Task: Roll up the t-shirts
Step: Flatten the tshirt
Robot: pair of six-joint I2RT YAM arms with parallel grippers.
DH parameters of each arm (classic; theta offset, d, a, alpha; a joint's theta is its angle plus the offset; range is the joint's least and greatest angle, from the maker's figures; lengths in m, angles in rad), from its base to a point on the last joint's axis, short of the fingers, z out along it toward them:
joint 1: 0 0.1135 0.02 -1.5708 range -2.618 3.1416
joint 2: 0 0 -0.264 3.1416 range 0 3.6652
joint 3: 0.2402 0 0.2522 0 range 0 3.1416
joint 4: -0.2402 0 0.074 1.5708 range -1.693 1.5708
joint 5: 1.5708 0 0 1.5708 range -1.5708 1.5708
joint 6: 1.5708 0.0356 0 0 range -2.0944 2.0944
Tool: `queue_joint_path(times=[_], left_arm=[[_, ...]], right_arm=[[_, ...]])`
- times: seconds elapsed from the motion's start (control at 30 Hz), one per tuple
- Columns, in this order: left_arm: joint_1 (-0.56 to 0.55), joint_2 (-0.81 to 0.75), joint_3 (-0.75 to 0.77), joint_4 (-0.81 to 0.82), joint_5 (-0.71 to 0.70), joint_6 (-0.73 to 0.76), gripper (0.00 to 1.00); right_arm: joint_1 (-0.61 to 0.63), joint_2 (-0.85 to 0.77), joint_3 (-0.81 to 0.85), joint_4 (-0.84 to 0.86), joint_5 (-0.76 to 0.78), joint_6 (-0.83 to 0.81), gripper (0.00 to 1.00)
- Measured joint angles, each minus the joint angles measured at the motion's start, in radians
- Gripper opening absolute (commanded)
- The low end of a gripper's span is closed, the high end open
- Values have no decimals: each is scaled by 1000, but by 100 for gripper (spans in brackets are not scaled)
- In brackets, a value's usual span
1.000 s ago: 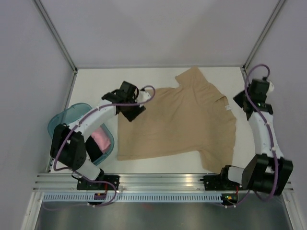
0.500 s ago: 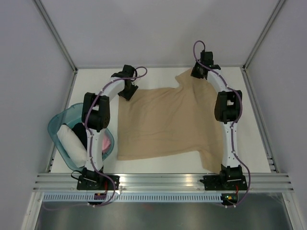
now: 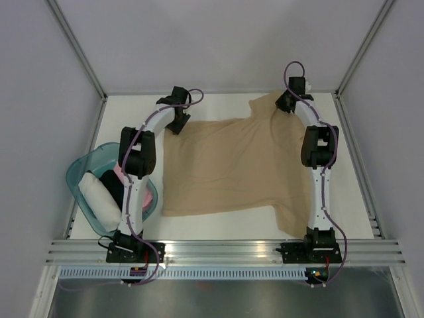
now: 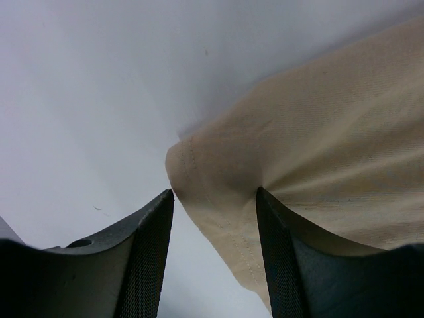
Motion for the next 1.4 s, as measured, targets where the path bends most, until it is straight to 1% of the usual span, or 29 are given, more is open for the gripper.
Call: queue_joint_path(times=[0.23, 0.37, 0.47, 0.53, 0.63, 0.7, 0.77, 0.83, 0.93, 1.1, 1.3, 1.4], left_arm=[[3, 54, 93, -11, -14, 0, 59], [5, 73, 131, -12, -1, 0, 60], [9, 82, 152, -13, 22, 1, 61], [9, 86, 160, -13, 34, 1, 61], [9, 88, 162, -12, 39, 1, 61], [9, 88, 162, -11, 39, 1, 61], [9, 89, 162, -11, 39, 1, 61], [9, 89, 162, -11, 39, 1, 61], [9, 89, 162, -11, 39, 1, 61], [9, 90, 162, -11, 40, 1, 61], [9, 94, 166, -6, 39, 1, 61], [9, 108, 188, -7, 39, 1, 61]], right_arm=[[-46, 16, 11, 54, -23, 11, 0], [-52, 24, 11, 95, -77, -30, 0], [-48, 8, -3, 123, -83, -79, 0], [-43, -58, -96, 138, -77, -117, 0], [-37, -230, -315, 167, -59, -174, 0], [-35, -342, -431, 175, -47, -202, 0], [-39, -418, -500, 175, -45, -213, 0], [-56, -458, -541, 183, -46, -215, 0], [-99, -441, -550, 170, -58, -206, 0], [-178, -338, -570, 134, -58, -161, 0], [-219, -386, -651, 167, -18, -127, 0], [-223, -389, -655, 166, -16, -127, 0]])
